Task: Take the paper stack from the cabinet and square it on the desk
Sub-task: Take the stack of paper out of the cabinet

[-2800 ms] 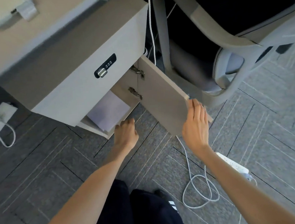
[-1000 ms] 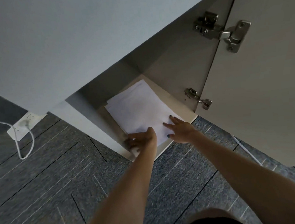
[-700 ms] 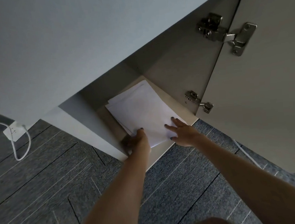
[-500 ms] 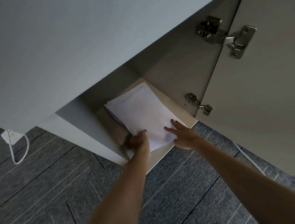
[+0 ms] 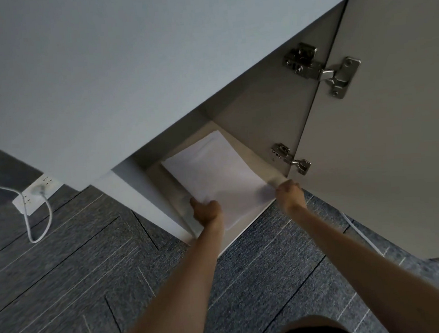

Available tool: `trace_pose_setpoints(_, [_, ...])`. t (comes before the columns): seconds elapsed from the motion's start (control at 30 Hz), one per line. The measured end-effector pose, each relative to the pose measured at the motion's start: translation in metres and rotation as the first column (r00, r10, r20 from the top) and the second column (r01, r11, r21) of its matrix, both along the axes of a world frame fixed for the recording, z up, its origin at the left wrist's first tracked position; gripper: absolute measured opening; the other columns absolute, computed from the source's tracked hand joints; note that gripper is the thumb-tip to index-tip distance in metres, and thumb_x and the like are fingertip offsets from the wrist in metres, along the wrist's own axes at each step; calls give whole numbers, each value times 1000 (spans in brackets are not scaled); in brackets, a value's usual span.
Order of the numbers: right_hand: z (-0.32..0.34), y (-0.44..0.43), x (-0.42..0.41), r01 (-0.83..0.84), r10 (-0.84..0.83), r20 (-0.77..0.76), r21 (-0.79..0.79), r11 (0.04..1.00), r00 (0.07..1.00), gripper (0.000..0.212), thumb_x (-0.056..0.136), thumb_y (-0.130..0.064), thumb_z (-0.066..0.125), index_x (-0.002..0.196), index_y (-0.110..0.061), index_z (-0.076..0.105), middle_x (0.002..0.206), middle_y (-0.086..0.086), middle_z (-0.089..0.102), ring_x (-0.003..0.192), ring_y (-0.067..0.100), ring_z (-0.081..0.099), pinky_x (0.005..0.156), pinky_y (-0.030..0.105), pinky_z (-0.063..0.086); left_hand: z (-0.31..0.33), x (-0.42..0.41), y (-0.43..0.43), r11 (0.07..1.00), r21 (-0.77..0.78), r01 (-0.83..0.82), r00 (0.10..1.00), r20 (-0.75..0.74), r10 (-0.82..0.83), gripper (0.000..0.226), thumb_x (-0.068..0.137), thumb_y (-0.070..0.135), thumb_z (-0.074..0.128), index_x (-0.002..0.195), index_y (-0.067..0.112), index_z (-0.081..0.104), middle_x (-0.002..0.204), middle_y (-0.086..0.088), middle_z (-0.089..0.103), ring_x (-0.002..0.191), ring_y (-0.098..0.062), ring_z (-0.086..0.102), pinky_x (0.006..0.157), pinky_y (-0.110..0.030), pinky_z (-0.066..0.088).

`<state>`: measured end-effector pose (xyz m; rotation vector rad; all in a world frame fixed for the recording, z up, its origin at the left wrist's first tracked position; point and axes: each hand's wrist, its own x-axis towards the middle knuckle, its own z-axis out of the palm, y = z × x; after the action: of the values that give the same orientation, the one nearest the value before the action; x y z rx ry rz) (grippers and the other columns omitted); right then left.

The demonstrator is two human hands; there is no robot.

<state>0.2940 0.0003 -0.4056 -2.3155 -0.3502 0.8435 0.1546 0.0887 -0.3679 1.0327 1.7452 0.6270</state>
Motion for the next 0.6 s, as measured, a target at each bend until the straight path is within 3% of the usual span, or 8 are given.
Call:
trace_pose_setpoints(0.07, [3,-8,2,77,-78,-59,-16,997,995,52,91,-26,53,130,6,42,126,20,48,108,36,56,90,42,45,8,-2,-7,999,30,13,1000,-14,-12,55,93,-3,40,148,4,35,142,-24,50,128,-39,51,103,-36,42])
trace_pose_setpoints(0.17, [11,-8,10,255,-195,-366,123,959,910,58,87,-38,61,129,0,48,108,9,52,89,28,61,71,34,55,16,-8,-18,999,34,39,999,-33,-38,55,94,-2,40,147,6,36,146,-18,47,132,-36,48,106,-36,39])
trace_pose_setpoints(0.23, [18,-8,16,342,-231,-508,136,930,830,54,84,-32,69,126,-3,50,112,6,52,103,32,60,77,36,57,17,-14,-25,999,27,30,999,-14,-30,55,93,-1,39,147,9,38,146,-16,49,130,-35,50,104,-36,41])
trace_pose_setpoints(0.3, [20,-11,23,228,-119,-555,130,965,823,61,74,-34,77,122,-2,57,115,9,62,104,31,61,89,44,54,16,-19,-31,1000,18,15,1000,7,-15,54,92,0,41,145,10,42,144,-15,51,127,-35,52,100,-36,43])
trace_pose_setpoints(0.37, [26,-13,24,39,37,-543,129,991,839,59,72,-38,78,121,-9,64,117,9,65,107,29,61,99,38,45,14,-23,-36,1000,11,17,999,32,-17,52,91,0,44,143,9,44,143,-14,51,126,-34,52,98,-35,43])
trace_pose_setpoints(0.43, [35,-11,21,-107,146,-469,110,988,871,50,80,-31,74,121,-6,63,124,6,62,109,26,58,96,32,42,13,-25,-44,1000,18,19,998,61,-20,52,92,-1,46,144,7,43,147,-11,47,131,-31,48,101,-33,41])
trace_pose_setpoints(0.53, [44,-6,14,-174,206,-287,134,976,935,49,87,-13,67,130,2,50,130,5,55,114,27,55,91,31,43,14,-26,-54,996,73,48,994,96,-55,53,94,-2,43,146,9,36,151,-9,41,137,-30,42,109,-36,37])
trace_pose_setpoints(0.6, [53,-3,5,-227,251,-160,155,961,955,40,91,-5,60,129,1,51,129,17,58,109,29,58,87,36,48,21,-25,-58,992,94,85,994,64,-91,54,96,-3,40,148,9,32,154,-10,37,139,-29,40,108,-34,36])
